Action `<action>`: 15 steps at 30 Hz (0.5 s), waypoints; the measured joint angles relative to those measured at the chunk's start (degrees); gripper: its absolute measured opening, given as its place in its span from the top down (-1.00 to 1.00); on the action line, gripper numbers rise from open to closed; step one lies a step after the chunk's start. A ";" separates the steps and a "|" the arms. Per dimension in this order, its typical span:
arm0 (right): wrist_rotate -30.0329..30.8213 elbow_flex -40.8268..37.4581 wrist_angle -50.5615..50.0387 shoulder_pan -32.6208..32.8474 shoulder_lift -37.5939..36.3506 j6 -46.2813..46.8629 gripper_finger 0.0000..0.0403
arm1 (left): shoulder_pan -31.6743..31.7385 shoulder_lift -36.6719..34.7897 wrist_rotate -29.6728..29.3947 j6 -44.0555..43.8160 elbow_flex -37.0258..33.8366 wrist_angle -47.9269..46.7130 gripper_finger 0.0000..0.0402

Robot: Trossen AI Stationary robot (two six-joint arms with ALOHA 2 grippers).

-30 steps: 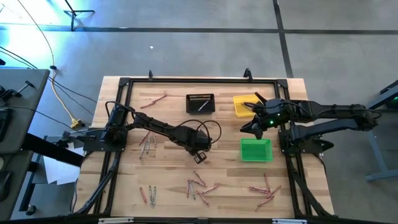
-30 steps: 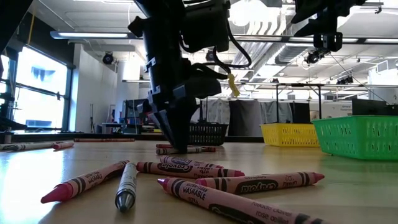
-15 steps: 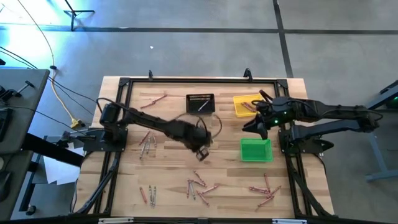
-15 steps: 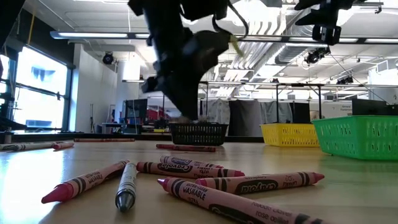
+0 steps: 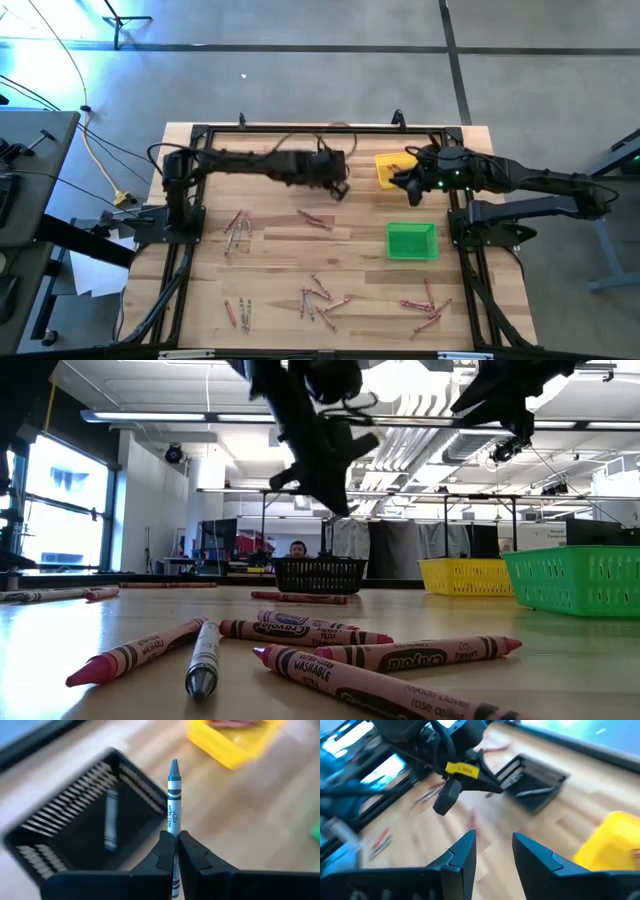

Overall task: Sort crayons
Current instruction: Put the gray crayon into the black basket

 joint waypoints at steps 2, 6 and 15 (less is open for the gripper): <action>3.02 0.00 0.00 -1.00 0.00 0.00 0.43 | 3.38 0.43 -0.05 1.63 0.00 0.88 1.00; 7.00 0.00 0.00 -2.87 0.00 0.91 0.43 | 8.99 0.42 0.63 3.91 -0.02 -0.92 1.00; 9.48 0.00 0.02 -7.60 0.00 4.55 0.43 | 15.48 0.38 10.31 11.77 -0.52 -4.68 1.00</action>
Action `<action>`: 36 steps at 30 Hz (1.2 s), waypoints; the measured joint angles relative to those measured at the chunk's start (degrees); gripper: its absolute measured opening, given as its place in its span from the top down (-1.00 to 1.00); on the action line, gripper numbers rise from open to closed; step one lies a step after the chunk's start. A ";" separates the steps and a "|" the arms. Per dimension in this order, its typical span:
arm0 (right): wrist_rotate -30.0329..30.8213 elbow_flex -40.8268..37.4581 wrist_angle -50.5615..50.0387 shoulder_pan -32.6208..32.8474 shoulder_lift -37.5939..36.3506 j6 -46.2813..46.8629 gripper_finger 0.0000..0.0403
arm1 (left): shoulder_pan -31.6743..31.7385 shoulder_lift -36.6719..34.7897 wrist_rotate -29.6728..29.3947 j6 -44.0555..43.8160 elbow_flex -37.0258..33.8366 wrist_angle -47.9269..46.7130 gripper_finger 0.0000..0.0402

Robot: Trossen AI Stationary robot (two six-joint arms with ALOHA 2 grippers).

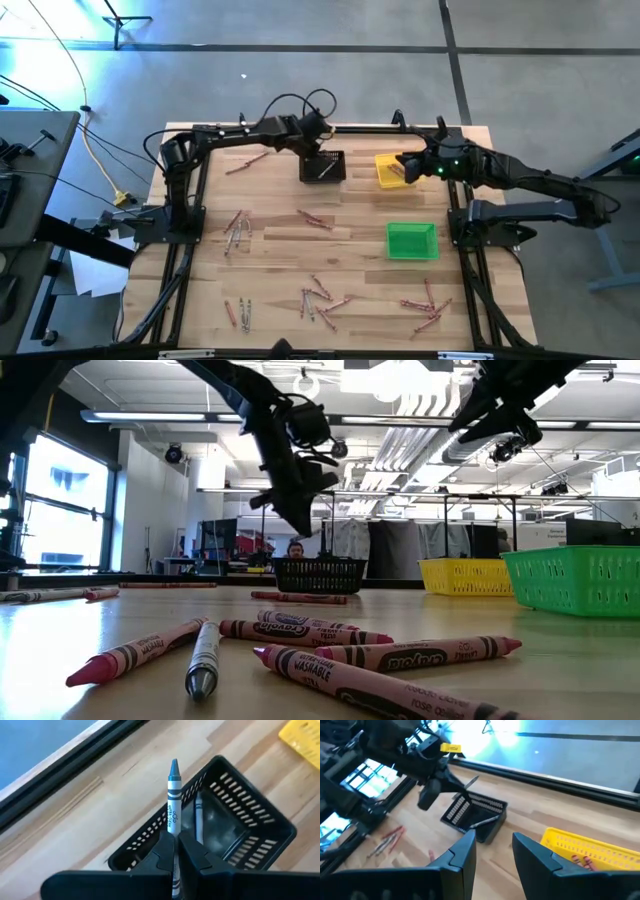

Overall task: Sort crayons
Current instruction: Put the gray crayon into the black basket, then put the pink crayon into the green basket

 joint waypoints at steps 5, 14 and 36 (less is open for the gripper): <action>-0.01 0.00 0.00 -2.28 0.00 0.00 0.43 | -0.24 -0.04 0.32 2.94 -2.37 1.19 0.93; -0.25 0.00 0.00 -4.83 0.00 -0.24 0.43 | -1.15 -0.04 0.60 3.42 -5.06 1.45 0.61; -13.17 0.00 -0.24 3.98 0.02 -0.41 0.43 | -22.34 -5.68 11.88 -3.98 1.69 -10.01 0.57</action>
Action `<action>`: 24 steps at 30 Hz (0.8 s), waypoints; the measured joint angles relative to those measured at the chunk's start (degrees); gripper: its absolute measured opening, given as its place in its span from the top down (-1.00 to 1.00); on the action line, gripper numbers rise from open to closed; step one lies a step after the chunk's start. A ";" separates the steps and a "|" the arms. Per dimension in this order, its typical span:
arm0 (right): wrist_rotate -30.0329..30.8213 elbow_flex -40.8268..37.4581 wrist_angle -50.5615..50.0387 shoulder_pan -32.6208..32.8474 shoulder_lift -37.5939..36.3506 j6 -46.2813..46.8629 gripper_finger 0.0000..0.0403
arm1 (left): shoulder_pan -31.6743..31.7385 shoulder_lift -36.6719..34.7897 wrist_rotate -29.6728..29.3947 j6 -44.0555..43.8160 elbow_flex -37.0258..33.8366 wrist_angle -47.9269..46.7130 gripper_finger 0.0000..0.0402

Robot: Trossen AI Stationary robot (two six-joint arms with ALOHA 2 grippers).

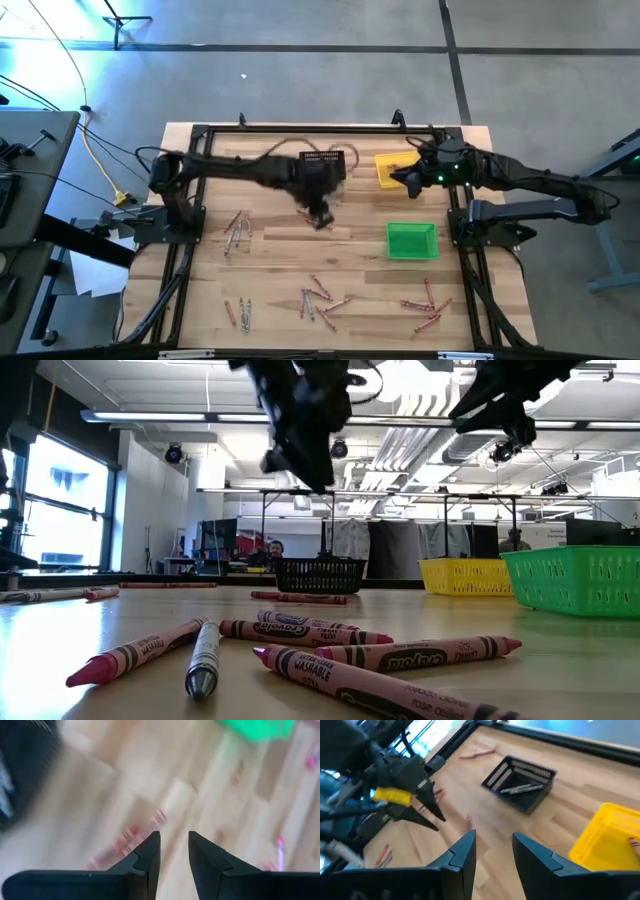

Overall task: Sort crayons
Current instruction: Put the pink crayon into the green basket

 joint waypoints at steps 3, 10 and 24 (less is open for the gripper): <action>0.00 0.00 -0.08 3.06 0.21 -0.01 0.43 | -5.21 -0.62 -0.99 -4.60 -0.02 -2.70 0.57; 0.45 0.00 1.02 10.97 5.17 3.63 0.43 | -16.11 -0.72 -6.10 -18.36 -0.02 -10.76 0.57; 5.62 0.00 24.58 24.83 30.43 21.37 0.43 | -30.24 -6.38 -21.15 -32.16 -2.53 -37.20 0.57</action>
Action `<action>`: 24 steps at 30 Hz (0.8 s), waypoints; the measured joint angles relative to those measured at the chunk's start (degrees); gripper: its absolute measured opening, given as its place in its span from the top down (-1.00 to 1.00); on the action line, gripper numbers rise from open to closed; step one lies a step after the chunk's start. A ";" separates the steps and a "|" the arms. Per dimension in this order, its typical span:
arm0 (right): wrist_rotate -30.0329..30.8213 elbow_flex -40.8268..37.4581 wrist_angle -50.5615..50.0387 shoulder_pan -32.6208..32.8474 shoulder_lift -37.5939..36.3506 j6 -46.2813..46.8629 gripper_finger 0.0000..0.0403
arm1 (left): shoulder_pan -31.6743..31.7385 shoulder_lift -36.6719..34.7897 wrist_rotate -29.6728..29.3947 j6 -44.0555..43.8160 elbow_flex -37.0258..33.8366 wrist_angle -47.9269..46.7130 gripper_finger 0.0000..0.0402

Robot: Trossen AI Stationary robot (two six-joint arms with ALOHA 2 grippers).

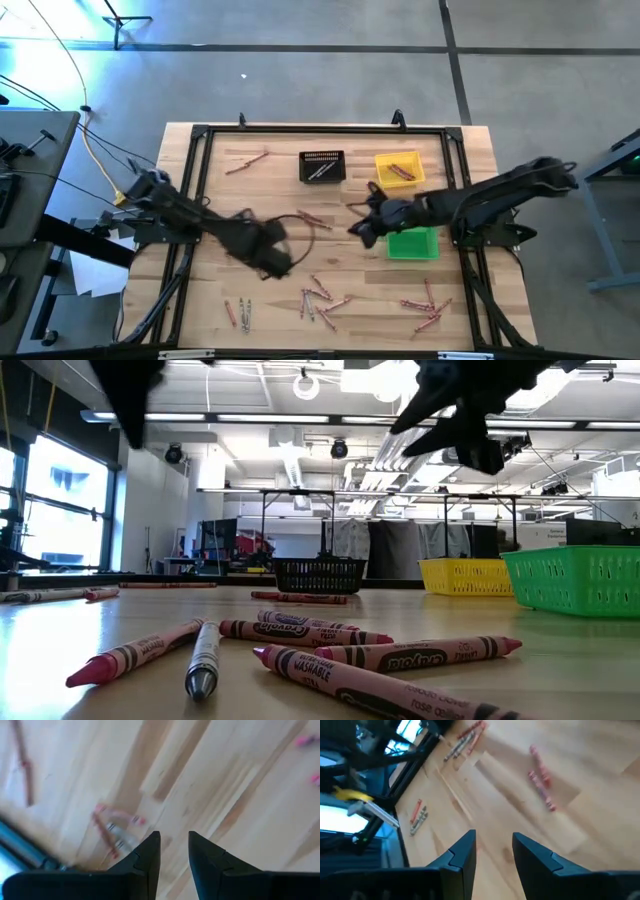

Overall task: Sort crayons
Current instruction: Put the pink crayon into the green basket

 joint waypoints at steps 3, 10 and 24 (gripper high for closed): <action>-0.12 0.00 5.37 2.85 5.21 5.25 0.43 | -3.72 -5.60 -0.68 -5.68 -4.49 -1.29 0.57; -0.15 10.30 1.14 8.63 18.00 13.22 0.43 | -11.41 -17.35 -4.67 -17.05 -13.70 3.15 0.57; -4.20 46.27 -28.90 9.95 45.66 12.40 0.43 | -15.94 -20.39 -8.87 -18.56 -16.52 4.45 0.57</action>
